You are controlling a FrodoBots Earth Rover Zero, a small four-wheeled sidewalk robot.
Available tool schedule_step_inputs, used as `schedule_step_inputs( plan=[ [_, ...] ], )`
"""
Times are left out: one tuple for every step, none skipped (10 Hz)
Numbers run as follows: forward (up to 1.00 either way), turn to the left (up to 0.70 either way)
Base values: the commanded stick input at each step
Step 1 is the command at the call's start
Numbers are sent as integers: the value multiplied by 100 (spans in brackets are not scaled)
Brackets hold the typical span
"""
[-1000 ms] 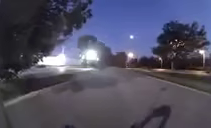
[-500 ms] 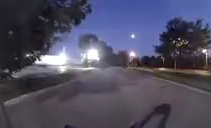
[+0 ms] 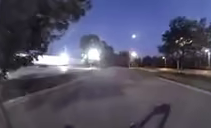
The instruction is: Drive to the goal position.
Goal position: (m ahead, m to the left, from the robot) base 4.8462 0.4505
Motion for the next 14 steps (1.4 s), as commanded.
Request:
schedule_step_inputs(
  plan=[
    [100,0],
    [100,0],
    [100,0],
    [100,0],
    [100,0],
    [100,0],
    [100,0],
    [100,0],
    [100,0],
    [100,0],
    [100,0],
    [100,0],
    [100,0],
    [100,0]
  ],
)
